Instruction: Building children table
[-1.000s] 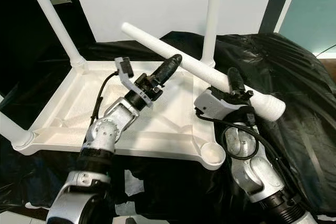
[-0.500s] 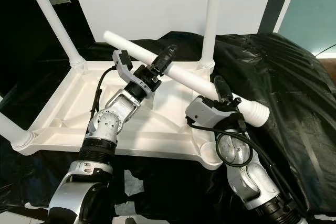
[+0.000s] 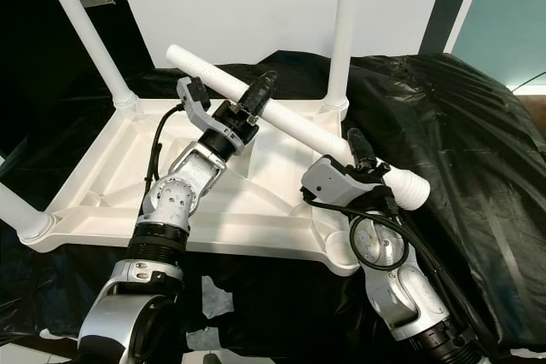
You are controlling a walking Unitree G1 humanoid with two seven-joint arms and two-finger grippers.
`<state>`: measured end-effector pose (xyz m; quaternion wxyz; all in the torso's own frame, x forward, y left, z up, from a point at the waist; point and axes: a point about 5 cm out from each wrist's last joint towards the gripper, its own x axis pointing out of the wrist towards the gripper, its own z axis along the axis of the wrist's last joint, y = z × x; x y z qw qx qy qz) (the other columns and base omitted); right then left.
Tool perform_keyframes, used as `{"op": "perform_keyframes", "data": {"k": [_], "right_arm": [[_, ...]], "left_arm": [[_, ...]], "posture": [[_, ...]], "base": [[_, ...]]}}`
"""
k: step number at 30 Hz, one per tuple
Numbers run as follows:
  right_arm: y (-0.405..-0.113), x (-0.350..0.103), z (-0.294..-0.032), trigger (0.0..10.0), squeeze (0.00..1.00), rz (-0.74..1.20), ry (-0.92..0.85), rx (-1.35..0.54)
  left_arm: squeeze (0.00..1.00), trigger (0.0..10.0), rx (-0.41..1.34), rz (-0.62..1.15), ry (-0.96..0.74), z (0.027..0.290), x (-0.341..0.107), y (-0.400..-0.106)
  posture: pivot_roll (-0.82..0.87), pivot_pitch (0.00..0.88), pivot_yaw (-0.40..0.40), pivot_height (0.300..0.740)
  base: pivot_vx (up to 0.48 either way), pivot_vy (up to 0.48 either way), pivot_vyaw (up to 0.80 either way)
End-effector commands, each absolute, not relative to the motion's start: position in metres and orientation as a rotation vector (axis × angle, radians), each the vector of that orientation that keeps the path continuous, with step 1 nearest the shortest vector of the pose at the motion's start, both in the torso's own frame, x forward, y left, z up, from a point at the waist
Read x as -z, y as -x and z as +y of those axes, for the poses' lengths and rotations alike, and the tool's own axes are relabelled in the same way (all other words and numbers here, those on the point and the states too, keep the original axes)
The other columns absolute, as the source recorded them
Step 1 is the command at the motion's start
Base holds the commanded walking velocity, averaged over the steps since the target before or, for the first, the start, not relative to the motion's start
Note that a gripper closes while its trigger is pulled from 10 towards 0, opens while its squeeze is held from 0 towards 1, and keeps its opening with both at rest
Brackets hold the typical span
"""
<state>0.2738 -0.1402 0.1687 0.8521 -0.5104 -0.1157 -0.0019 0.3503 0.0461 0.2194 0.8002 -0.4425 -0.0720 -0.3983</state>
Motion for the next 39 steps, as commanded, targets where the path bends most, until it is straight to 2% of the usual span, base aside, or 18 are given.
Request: {"op": "perform_keyframes", "data": {"k": [1,2,6,7,8,9,14,17,18,20,29,30,31,32,33,34,35,39], "right_arm": [[-0.276,-0.165,-0.142,10.0,0.0,-0.205,1.062,-0.003],[-0.278,-0.17,-0.144,10.0,1.0,-0.187,0.998,0.011],[-0.28,-0.176,-0.147,10.0,1.0,-0.167,0.92,0.023],[-0.281,-0.179,-0.149,10.0,1.0,-0.127,0.819,0.027],[-0.283,-0.181,-0.151,10.0,0.87,-0.092,0.742,0.022],[-0.283,-0.182,-0.152,10.0,0.0,-0.046,0.665,-0.001],[-0.28,-0.17,-0.154,10.0,0.0,0.168,0.442,-0.156],[-0.277,-0.166,-0.154,10.0,0.0,0.217,0.402,-0.207],[-0.276,-0.163,-0.156,0.5,0.0,0.24,0.394,-0.228],[-0.274,-0.16,-0.157,0.0,0.0,0.255,0.396,-0.25],[-0.275,-0.163,-0.156,0.0,0.0,0.259,0.366,-0.257],[-0.275,-0.164,-0.156,0.0,0.0,0.251,0.366,-0.244],[-0.275,-0.166,-0.156,0.0,0.0,0.248,0.364,-0.235],[-0.275,-0.169,-0.156,0.0,0.0,0.244,0.368,-0.226],[-0.275,-0.171,-0.157,0.0,0.0,0.236,0.384,-0.214],[-0.275,-0.171,-0.157,0.0,0.0,0.236,0.384,-0.214],[-0.276,-0.175,-0.158,0.0,0.0,0.205,0.442,-0.188],[-0.278,-0.184,-0.157,0.0,0.0,0.105,0.595,-0.107]], "left_arm": [[0.0,0.0,0.933,-0.198,0.954,0.036,-0.225,-0.343],[0.0,0.0,0.936,-0.204,0.953,0.037,-0.226,-0.343],[0.0,0.0,0.939,-0.21,0.952,0.037,-0.226,-0.343],[0.0,0.0,0.943,-0.213,0.951,0.037,-0.227,-0.343],[0.0,0.0,0.947,-0.214,0.95,0.037,-0.227,-0.343],[0.0,0.0,0.952,-0.216,0.951,0.036,-0.228,-0.342],[0.0,0.0,0.973,-0.226,0.956,0.034,-0.231,-0.34],[0.0,0.0,0.978,-0.229,0.956,0.034,-0.232,-0.34],[0.0,0.0,0.983,-0.232,0.954,0.033,-0.233,-0.34],[0.0,0.0,0.987,-0.234,0.952,0.033,-0.235,-0.339],[0.0,0.0,0.977,-0.237,0.946,0.034,-0.238,-0.34],[0.0,7.4,0.974,-0.234,0.941,0.034,-0.238,-0.34],[0.0,10.0,0.973,-0.231,0.938,0.034,-0.238,-0.34],[0.0,10.0,0.972,-0.228,0.938,0.035,-0.238,-0.34],[0.65,10.0,0.97,-0.226,0.937,0.035,-0.238,-0.34],[0.65,10.0,0.97,-0.226,0.937,0.035,-0.238,-0.34],[1.0,10.0,0.966,-0.225,0.938,0.035,-0.238,-0.341],[1.0,10.0,0.933,-0.229,0.917,0.034,-0.239,-0.342]], "posture": [[-0.14,0.0,0.057,0.74],[-0.14,0.0,0.055,0.74],[-0.14,0.0,0.055,0.74],[-0.14,0.0,0.054,0.74],[-0.14,0.0,0.054,0.74],[-0.14,0.0,0.052,0.74],[-0.14,0.0,0.053,0.74],[-0.14,0.0,0.053,0.74],[-0.14,0.0,0.055,0.74],[-0.14,0.0,0.055,0.74],[-0.13,0.0,0.057,0.74],[-0.13,0.0,0.059,0.74],[-0.13,0.0,0.06,0.74],[-0.13,0.0,0.061,0.74],[-0.13,0.0,0.061,0.74],[-0.13,0.0,0.061,0.74],[-0.14,0.0,0.064,0.74],[-0.14,0.0,0.064,0.74]], "base": [[0.0,0.0,0.0],[0.0,0.0,0.0],[0.0,0.0,0.0],[0.0,0.0,0.0],[0.0,0.0,0.0],[0.0,0.0,0.0],[0.0,0.0,0.0],[0.0,0.0,0.0],[0.0,0.0,0.0],[0.0,0.0,0.0],[0.0,0.0,0.0],[0.0,0.0,0.0],[0.0,0.0,0.0],[0.0,0.0,0.0],[0.0,0.0,0.0],[0.0,0.0,0.0],[0.0,0.0,0.0],[0.0,0.0,0.0]]}}
